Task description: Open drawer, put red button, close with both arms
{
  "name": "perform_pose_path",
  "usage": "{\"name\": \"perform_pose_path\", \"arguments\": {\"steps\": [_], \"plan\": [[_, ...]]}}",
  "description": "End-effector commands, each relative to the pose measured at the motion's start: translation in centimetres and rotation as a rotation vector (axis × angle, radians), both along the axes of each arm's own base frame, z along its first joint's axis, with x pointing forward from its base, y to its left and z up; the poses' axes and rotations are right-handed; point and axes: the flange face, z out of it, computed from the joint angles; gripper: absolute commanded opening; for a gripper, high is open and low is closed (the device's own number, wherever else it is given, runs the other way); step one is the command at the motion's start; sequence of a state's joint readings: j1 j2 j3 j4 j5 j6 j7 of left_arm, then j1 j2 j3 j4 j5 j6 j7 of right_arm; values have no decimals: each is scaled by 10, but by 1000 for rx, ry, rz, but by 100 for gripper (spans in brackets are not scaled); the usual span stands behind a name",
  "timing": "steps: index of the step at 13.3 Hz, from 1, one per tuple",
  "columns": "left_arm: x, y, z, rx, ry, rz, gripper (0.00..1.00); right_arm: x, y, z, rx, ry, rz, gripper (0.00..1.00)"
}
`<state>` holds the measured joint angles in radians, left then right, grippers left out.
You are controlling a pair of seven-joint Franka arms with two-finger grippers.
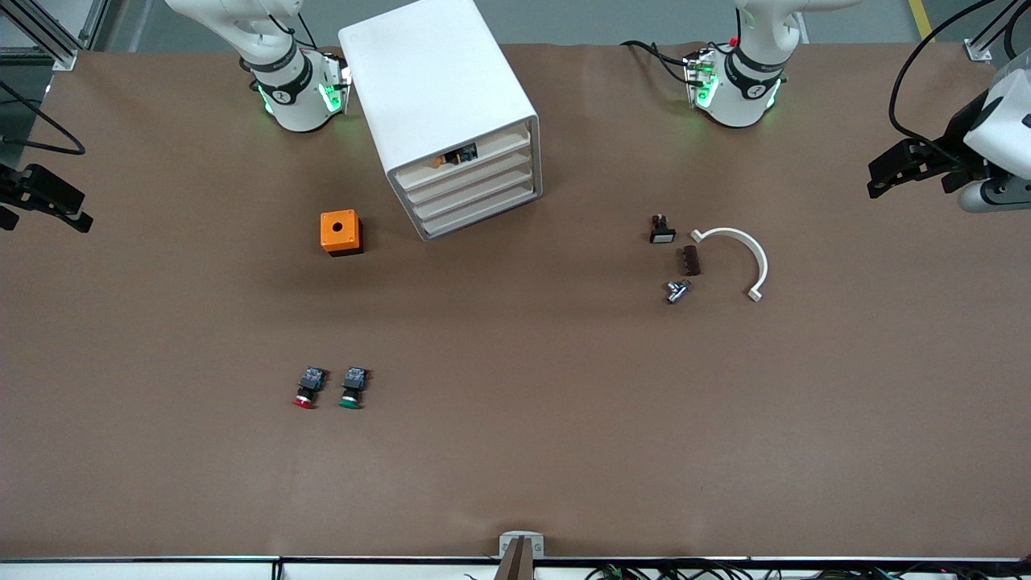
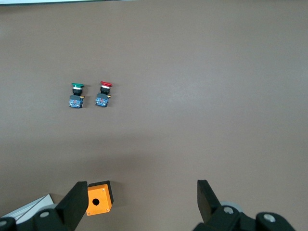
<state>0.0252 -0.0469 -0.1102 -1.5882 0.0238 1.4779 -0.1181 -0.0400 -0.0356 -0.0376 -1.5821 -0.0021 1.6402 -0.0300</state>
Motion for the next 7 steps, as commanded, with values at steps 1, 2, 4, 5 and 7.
{"name": "perform_pose_path", "arguments": {"steps": [1, 2, 4, 5, 7], "plan": [[0, 3, 5, 0, 6, -8, 99, -2, -2, 5, 3, 0, 5, 100], [1, 4, 5, -1, 6, -5, 99, -2, -3, 6, 3, 0, 3, 100], [3, 5, 4, 1, 7, 7, 99, -1, -3, 5, 2, -5, 5, 100], [14, 6, -7, -1, 25, 10, 99, -1, -2, 5, 2, -3, 8, 100], [37, 4, -19, -6, 34, 3, 99, -1, -2, 4, 2, -2, 6, 100]]}}
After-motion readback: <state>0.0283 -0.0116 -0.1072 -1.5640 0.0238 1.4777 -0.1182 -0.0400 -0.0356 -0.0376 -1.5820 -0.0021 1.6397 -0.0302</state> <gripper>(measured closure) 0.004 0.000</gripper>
